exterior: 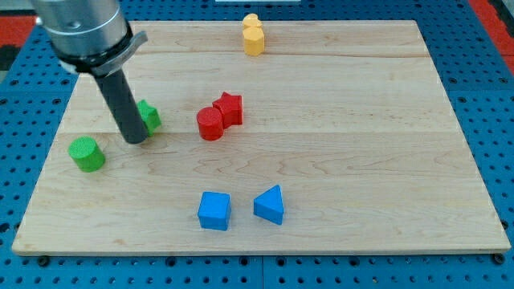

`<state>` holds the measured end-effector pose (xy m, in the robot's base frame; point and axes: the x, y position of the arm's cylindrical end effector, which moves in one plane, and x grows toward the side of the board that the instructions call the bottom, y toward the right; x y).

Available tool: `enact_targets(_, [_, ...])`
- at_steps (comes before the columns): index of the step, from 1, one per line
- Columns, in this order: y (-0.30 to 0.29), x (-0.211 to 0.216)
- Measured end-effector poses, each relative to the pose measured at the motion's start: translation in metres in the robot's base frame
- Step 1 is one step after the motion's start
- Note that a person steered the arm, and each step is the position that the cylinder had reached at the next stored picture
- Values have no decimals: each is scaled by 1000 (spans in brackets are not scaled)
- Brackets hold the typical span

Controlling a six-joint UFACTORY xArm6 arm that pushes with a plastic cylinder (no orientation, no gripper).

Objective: Slide the green star towards the top ledt side of the board

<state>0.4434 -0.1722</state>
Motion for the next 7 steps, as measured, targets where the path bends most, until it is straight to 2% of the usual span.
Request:
enact_targets(3, [44,-92])
enact_targets(5, [21,-148])
enact_targets(6, [35,-124])
enact_targets(7, [-2,-122])
